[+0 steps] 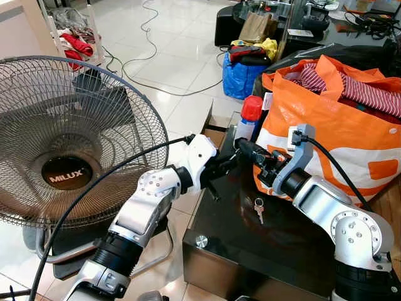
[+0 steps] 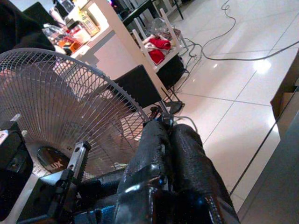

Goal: Hang keys on a hook

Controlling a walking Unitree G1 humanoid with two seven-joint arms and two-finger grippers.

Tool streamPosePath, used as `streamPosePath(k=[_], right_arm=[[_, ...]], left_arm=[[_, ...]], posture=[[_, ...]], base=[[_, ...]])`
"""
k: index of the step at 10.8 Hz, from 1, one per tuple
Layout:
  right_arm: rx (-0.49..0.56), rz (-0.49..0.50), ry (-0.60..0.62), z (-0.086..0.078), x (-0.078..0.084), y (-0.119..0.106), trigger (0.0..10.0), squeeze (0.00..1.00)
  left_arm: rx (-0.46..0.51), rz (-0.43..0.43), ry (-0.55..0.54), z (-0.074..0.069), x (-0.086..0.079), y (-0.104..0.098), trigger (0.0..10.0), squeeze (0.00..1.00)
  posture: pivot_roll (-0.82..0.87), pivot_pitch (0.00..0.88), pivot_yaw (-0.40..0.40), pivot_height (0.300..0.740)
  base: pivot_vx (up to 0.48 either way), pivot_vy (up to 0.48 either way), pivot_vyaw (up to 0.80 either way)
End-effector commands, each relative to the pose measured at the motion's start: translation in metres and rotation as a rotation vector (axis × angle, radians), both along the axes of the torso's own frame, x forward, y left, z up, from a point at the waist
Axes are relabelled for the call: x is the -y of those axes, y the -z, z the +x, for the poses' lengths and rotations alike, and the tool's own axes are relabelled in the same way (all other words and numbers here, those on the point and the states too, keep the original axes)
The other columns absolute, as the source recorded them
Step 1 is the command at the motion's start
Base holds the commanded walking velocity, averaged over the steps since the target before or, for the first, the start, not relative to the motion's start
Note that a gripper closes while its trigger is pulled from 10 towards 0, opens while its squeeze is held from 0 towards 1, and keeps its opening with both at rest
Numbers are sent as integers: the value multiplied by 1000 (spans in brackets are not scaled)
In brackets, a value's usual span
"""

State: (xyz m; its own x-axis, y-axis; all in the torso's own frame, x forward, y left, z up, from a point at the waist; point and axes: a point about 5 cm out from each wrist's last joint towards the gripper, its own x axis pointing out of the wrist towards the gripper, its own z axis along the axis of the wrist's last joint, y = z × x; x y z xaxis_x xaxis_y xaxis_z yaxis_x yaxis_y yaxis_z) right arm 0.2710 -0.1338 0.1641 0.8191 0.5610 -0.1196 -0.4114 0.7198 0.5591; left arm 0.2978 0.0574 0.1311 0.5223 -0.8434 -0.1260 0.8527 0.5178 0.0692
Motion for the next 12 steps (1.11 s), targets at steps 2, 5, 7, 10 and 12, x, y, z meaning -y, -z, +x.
streamPosePath(k=[2,5,7,10,12], right_arm=[[19,-3,-4,2,-1,-7,0,0],[20,-2,2,2,0,-7,0,0],[14,-19,10,3,1,-6,8314,0],[-10,-32,35,3,5,-1,10000,1000],[-30,-31,54,1,8,6,10000,1000]], left_arm=[[19,-7,10,4,3,-6,0,0],[22,-11,14,5,4,-6,0,0],[35,-20,9,6,3,-8,0,0],[54,-19,8,4,-1,-11,0,0],[59,-17,6,2,-4,-13,0,0]], posture=[[-42,0,-25,740],[-43,0,-21,740],[-40,0,-23,740],[-35,0,-17,740],[-33,0,-8,740]], base=[[0,0,0],[0,0,0],[0,0,0],[0,0,0],[0,0,0]])
